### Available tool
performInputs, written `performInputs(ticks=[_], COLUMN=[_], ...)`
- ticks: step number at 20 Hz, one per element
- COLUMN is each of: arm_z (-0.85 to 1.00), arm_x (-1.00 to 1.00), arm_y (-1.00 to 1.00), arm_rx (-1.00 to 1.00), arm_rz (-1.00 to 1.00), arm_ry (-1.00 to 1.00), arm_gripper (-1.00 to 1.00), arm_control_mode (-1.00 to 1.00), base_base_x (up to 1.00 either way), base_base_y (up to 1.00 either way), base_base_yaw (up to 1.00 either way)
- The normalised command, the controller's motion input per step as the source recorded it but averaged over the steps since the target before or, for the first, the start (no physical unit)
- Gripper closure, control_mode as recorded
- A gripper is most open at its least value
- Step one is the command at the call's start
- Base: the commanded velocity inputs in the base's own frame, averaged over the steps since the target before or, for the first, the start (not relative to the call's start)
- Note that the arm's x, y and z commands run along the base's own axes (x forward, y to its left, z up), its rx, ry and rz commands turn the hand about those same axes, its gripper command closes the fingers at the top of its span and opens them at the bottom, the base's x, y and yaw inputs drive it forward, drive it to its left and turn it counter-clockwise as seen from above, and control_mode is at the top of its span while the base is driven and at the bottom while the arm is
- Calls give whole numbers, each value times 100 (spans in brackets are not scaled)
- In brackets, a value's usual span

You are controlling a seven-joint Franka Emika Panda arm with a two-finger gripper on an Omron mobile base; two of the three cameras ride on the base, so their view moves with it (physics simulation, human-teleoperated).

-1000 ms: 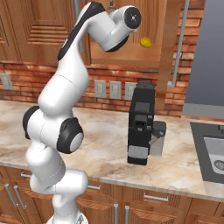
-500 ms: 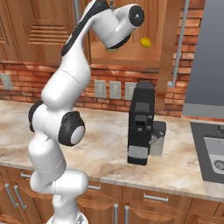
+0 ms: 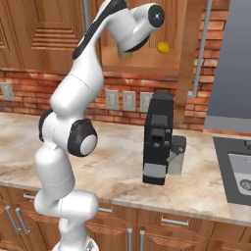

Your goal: The dining table condiment station is running low on oil/vinegar bottle. Refill the condiment station by opening the cabinet and taking the oil/vinegar bottle from the cabinet and placing it on the dining table.

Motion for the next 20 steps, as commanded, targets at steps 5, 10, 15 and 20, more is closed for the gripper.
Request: performInputs(ticks=[5, 10, 15, 20], arm_z=[0, 0, 0, 0], arm_x=[17, 18, 19, 19], arm_y=[0, 0, 0, -5], arm_rx=[0, 0, 0, 0], arm_rz=[3, 3, 3, 1], arm_ry=[0, 0, 0, 0], arm_gripper=[-100, -100, -100, -100], arm_control_mode=[-100, -100, -100, -100], base_base_x=[0, 0, 0, 0], base_base_y=[0, 0, 0, 0], base_base_yaw=[0, 0, 0, 0])
